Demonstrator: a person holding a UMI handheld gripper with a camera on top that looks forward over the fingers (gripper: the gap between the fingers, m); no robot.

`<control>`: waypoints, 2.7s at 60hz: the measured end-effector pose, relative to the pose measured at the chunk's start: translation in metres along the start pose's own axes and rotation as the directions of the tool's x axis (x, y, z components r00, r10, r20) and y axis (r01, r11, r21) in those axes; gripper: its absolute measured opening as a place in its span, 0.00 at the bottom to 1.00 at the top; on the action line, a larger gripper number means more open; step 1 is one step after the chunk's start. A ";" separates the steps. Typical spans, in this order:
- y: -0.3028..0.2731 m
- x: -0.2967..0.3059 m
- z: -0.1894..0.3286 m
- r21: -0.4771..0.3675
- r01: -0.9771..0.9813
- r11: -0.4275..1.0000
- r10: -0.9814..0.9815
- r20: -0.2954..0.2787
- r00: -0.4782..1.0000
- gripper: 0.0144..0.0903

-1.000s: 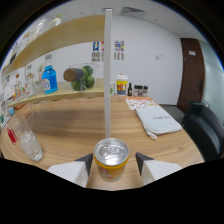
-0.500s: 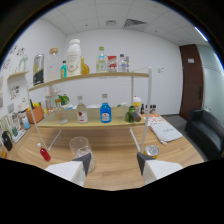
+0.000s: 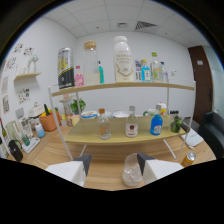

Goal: Make me a cup of Vodka Sunrise.

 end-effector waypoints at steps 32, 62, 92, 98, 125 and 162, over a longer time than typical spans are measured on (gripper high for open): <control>-0.043 -0.029 0.146 -0.029 0.051 0.998 -0.053 -0.056 0.997 0.46; -0.059 -0.034 0.114 -0.019 0.043 0.999 -0.044 -0.026 0.999 0.28; 0.022 -0.045 0.043 -0.051 -0.013 0.999 0.012 -0.006 1.000 0.28; 0.054 -0.042 0.060 -0.085 -0.017 0.996 0.015 -0.026 1.000 0.28; 0.130 -0.044 0.120 -0.204 0.005 0.979 -0.016 -0.055 0.998 0.28; 0.150 -0.046 0.095 -0.303 0.044 0.952 -0.049 -0.009 0.999 0.88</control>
